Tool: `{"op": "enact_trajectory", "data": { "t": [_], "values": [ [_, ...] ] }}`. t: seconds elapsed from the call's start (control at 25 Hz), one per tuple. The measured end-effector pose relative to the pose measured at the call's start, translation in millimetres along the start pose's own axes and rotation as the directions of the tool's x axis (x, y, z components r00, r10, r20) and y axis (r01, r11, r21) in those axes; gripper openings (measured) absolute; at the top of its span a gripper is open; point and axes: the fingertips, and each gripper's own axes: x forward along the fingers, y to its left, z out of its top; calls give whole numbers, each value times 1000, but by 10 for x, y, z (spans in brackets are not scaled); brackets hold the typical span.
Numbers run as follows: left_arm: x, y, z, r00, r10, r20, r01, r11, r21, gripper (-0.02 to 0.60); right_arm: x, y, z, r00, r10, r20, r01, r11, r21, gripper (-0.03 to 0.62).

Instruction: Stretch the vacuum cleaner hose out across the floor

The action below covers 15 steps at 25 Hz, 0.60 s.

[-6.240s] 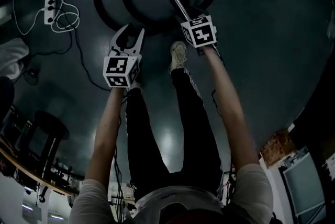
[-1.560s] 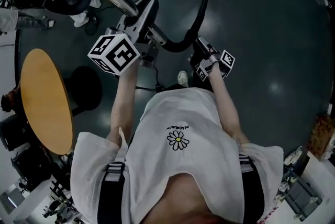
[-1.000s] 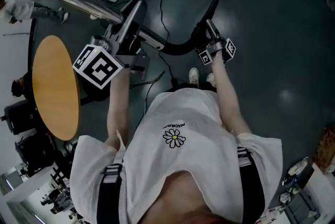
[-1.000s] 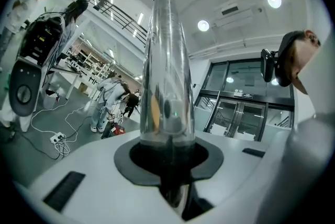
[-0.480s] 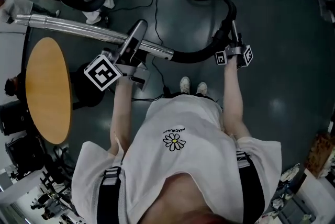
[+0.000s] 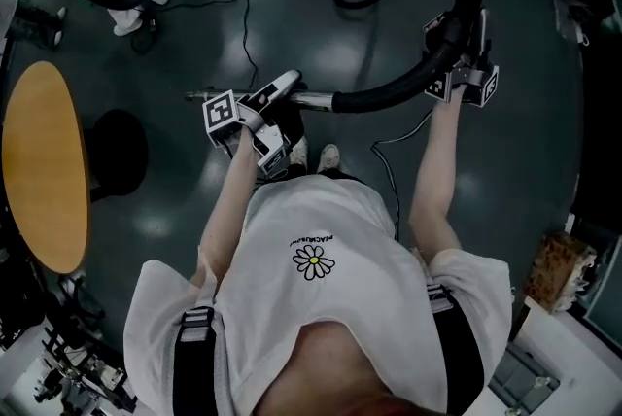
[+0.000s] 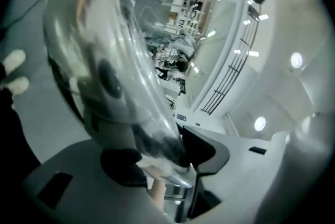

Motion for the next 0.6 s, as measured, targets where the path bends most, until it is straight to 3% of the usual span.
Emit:
{"op": "enact_trajectory", "data": {
  "t": [0.08, 0.2, 0.28, 0.36, 0.4, 0.48, 0.6],
  "values": [
    [60, 191, -135, 998, -57, -36, 48, 976, -210, 186, 193, 72, -145, 999, -4, -45, 3, 1000, -24, 195],
    [132, 393, -380, 987, -139, -84, 85, 881, -465, 186, 458, 74, -344, 988, -54, -146, 41, 995, -90, 195],
    [161, 444, -534, 977, -187, -99, 101, 824, -558, 186, 613, 23, -442, 978, -96, -187, 76, 991, -114, 195],
    [146, 449, -673, 973, -201, -110, 97, 796, -597, 190, 709, -60, -521, 963, -149, -224, 122, 984, -132, 195],
    [121, 458, -710, 974, -195, -114, 89, 795, -600, 198, 729, -100, -559, 951, -181, -249, 147, 978, -149, 195],
    [41, 484, -677, 981, -160, -110, 69, 815, -575, 214, 748, -147, -653, 918, -250, -309, 191, 959, -210, 195],
    [-103, 467, -330, 997, -73, -28, 53, 895, -443, 243, 774, -183, -814, 860, -327, -391, 222, 931, -290, 195]
  ]
}}
